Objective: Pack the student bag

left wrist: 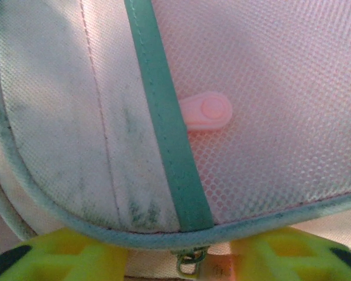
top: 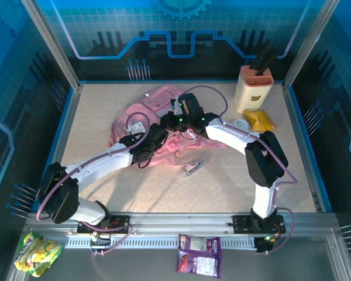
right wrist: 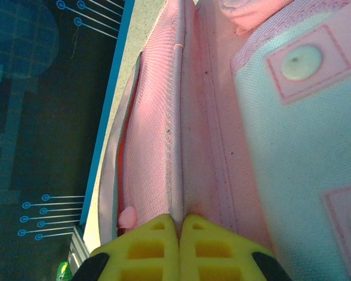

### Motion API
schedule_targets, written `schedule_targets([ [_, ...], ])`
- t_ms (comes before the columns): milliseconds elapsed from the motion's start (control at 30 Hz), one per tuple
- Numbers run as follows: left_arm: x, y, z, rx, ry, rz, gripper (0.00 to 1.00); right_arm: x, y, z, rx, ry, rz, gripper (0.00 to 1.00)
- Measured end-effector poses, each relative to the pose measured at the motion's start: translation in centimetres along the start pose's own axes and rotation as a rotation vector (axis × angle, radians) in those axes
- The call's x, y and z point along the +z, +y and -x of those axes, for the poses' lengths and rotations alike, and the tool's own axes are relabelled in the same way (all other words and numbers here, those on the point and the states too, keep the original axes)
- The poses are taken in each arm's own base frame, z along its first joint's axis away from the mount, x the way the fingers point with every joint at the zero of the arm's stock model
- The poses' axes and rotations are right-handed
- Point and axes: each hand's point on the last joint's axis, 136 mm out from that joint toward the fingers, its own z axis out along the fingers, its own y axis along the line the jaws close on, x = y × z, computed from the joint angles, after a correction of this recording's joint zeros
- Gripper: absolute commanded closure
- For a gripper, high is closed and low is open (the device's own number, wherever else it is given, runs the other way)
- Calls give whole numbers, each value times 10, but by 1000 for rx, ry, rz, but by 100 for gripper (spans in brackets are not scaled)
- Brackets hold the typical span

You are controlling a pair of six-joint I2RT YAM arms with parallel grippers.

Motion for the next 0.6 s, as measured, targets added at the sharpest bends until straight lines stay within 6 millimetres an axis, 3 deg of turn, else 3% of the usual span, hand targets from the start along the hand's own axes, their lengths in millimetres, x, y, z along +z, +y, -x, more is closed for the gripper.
schedule_targets([
  [267, 0, 1, 0, 18, 10, -2, 75, 0, 0, 1, -2, -5, 3, 100],
  [533, 1, -1, -2, 31, 29, -15, 100, 0, -2, 1, -2, -9, 1, 100],
  [600, 1, -1, -3, 47, 33, -17, 100, 1, -3, 1, -2, -10, -3, 100],
])
